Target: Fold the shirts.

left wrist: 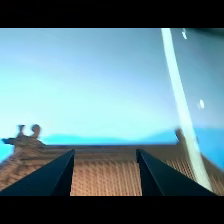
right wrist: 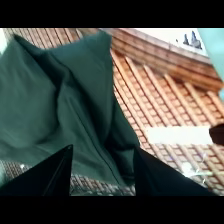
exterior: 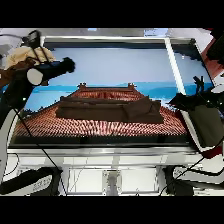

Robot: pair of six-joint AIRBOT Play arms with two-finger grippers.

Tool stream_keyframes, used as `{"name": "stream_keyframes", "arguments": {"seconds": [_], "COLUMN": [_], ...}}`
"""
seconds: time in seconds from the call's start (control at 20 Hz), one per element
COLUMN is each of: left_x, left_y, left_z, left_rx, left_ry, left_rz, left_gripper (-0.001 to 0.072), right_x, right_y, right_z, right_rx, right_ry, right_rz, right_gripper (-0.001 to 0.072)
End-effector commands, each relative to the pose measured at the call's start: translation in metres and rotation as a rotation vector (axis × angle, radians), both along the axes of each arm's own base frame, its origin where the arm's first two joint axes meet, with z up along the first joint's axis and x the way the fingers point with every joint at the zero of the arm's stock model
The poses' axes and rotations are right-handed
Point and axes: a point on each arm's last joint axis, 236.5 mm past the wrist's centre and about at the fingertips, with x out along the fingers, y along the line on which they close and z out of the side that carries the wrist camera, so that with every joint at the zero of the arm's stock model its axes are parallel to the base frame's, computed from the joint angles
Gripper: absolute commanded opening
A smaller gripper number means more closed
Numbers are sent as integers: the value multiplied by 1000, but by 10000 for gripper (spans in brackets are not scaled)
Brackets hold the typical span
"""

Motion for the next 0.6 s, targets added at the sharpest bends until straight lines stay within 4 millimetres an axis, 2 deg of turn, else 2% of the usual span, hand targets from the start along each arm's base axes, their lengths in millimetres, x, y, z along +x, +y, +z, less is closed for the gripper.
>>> {"name": "stream_keyframes", "arguments": {"seconds": [0.0, 0.05, 0.15, 0.25, 0.4, 0.55], "left_x": [-39, -43, -53, -61, -59, -62], "left_y": [-68, -80, -101, -120, -132, -129], "left_z": [-33, -55, -96, -130, -160, -174], "left_rx": [112, 109, 113, 149, 162, 180], "left_ry": [149, 215, 347, 435, 489, 527], "left_rz": [-274, -299, -347, -401, -417, -421], "left_gripper": [419, 419, 419, 419, 414, 414], "right_x": [-15, -19, -28, -28, -6, 14], "right_y": [7, 11, 16, 23, 35, 32], "right_z": [-17, -25, -42, -54, -60, -68], "right_rx": [55, 80, 102, 145, 236, 234], "right_ry": [28, 52, 92, 111, 53, 3], "right_rz": [11, 8, 25, 30, -4, -60], "right_gripper": [524, 564, 564, 564, 564, 564]}}
